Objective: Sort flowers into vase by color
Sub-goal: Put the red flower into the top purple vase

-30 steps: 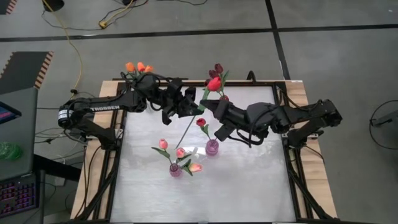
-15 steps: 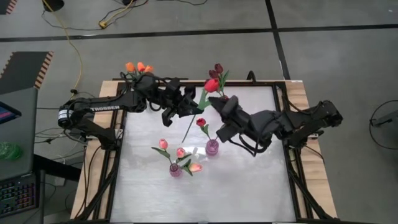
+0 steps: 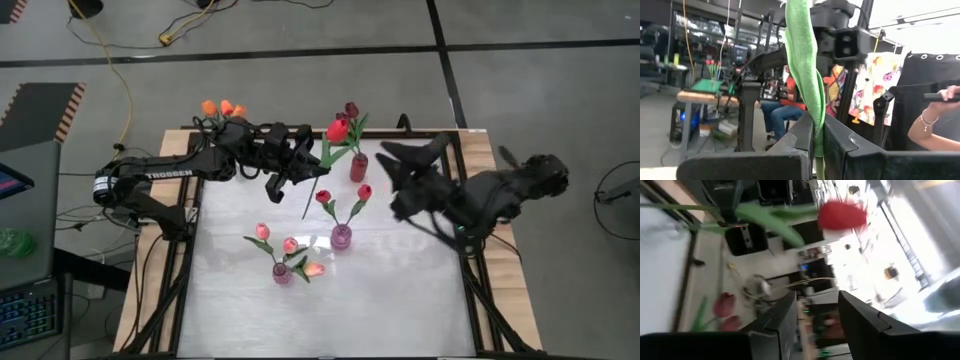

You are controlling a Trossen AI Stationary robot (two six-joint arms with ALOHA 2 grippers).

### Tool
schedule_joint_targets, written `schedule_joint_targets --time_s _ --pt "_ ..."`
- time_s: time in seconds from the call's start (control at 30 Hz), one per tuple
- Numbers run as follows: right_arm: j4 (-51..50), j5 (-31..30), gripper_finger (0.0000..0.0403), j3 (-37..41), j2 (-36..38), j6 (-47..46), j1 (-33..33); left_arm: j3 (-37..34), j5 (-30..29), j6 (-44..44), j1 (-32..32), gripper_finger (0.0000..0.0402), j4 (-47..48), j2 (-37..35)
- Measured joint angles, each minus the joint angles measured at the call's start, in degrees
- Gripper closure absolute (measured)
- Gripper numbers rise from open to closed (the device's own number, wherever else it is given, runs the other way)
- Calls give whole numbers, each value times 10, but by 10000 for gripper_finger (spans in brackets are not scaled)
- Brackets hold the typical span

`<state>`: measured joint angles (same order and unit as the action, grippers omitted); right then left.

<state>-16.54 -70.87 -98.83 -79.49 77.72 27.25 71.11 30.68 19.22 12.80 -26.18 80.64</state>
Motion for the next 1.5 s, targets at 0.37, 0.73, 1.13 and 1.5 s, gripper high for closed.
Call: schedule_joint_targets --time_s 0.37,0.73,1.13,1.5 --pt "-390 80 233 0 100 -531 8 0 -38 -75 -52 395 -44 0" --pt "-578 99 233 10 109 -828 7 0 -84 -188 -131 397 -54 0" --pt "-544 92 233 213 142 -955 9 -9 -164 -307 -207 397 -56 1" --pt "-419 88 233 364 189 -974 8 -107 -240 -301 -210 398 -187 2"
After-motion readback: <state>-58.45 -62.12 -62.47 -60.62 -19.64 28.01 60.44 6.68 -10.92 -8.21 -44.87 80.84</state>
